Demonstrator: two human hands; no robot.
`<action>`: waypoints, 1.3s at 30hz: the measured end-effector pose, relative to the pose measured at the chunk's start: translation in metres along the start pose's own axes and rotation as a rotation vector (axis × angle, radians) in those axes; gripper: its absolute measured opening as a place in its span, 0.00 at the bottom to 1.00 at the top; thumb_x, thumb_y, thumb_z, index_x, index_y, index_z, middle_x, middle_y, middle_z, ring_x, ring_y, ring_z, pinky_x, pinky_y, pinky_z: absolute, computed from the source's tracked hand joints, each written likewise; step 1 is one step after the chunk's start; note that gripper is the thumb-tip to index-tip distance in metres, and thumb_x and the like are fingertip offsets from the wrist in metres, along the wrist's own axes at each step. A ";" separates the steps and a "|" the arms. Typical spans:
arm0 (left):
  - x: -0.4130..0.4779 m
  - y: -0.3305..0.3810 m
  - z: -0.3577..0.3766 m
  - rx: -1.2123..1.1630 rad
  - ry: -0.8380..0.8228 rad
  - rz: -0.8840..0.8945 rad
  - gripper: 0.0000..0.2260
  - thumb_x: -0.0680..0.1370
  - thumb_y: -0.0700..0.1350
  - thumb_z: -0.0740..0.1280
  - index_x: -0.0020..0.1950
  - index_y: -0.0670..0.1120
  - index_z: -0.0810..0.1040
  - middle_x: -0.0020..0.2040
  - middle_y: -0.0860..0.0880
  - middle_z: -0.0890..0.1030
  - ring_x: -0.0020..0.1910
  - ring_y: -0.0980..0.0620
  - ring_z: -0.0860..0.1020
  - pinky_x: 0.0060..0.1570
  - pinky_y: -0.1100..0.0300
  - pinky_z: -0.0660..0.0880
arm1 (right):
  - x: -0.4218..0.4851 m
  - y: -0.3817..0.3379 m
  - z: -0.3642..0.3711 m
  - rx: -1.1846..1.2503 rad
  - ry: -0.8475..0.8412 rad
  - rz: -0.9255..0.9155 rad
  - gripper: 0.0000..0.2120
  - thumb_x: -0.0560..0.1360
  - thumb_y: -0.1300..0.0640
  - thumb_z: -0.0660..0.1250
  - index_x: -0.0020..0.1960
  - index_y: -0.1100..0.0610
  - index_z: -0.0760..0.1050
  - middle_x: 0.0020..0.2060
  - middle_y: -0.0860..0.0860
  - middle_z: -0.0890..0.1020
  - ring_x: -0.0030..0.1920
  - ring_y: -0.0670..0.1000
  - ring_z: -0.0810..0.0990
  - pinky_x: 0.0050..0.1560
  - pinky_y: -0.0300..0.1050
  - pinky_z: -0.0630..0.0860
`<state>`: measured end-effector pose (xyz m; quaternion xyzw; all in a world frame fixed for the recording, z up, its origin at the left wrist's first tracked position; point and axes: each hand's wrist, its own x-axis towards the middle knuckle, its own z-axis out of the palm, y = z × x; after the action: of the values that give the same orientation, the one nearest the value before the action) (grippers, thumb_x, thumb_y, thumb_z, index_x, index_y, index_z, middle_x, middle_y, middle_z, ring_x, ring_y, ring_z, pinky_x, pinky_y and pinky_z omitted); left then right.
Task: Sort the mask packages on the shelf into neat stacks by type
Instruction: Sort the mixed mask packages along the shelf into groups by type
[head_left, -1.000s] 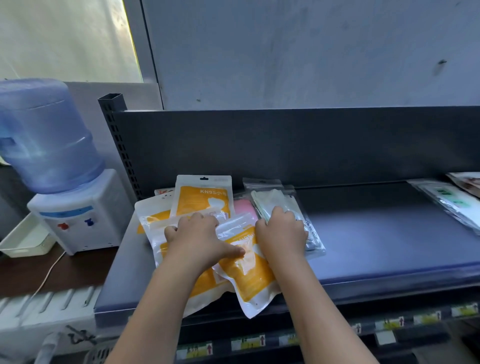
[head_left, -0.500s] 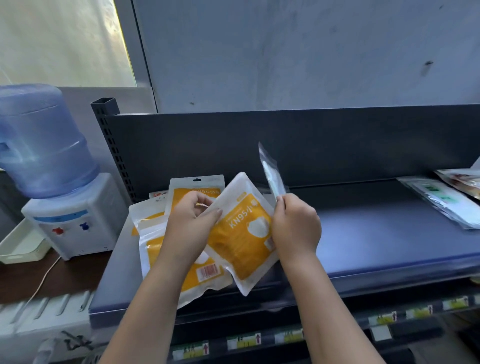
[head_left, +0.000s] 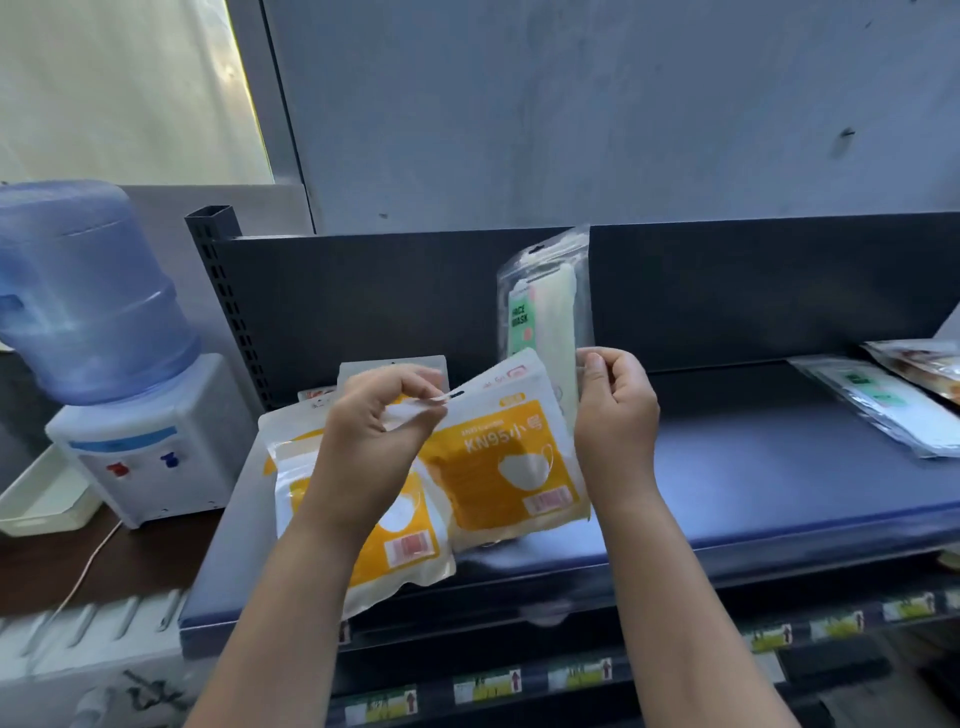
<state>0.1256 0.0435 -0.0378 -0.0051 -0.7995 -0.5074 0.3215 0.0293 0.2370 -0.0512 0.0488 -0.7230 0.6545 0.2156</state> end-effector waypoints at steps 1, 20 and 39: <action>0.000 -0.002 0.004 0.050 0.041 0.040 0.08 0.76 0.39 0.78 0.45 0.52 0.84 0.58 0.56 0.85 0.65 0.59 0.76 0.62 0.67 0.72 | -0.001 0.000 0.001 0.045 -0.030 0.030 0.10 0.86 0.54 0.61 0.52 0.53 0.79 0.45 0.46 0.84 0.45 0.44 0.83 0.42 0.39 0.81; 0.005 0.014 0.089 -0.042 0.255 -0.035 0.51 0.71 0.41 0.83 0.85 0.55 0.55 0.86 0.54 0.43 0.77 0.74 0.53 0.58 0.69 0.78 | -0.024 -0.016 0.019 0.361 0.188 0.132 0.10 0.86 0.55 0.62 0.52 0.50 0.82 0.48 0.47 0.86 0.51 0.49 0.85 0.52 0.49 0.84; 0.002 0.036 0.060 -0.048 -0.207 -0.085 0.32 0.77 0.36 0.67 0.80 0.55 0.70 0.72 0.62 0.75 0.68 0.71 0.73 0.67 0.66 0.75 | -0.021 -0.035 0.029 0.679 0.195 0.195 0.08 0.87 0.56 0.61 0.56 0.54 0.79 0.51 0.61 0.86 0.49 0.58 0.87 0.46 0.55 0.85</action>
<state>0.1058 0.1089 -0.0245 -0.0313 -0.8156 -0.5363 0.2150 0.0530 0.1992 -0.0281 -0.0143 -0.4420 0.8762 0.1915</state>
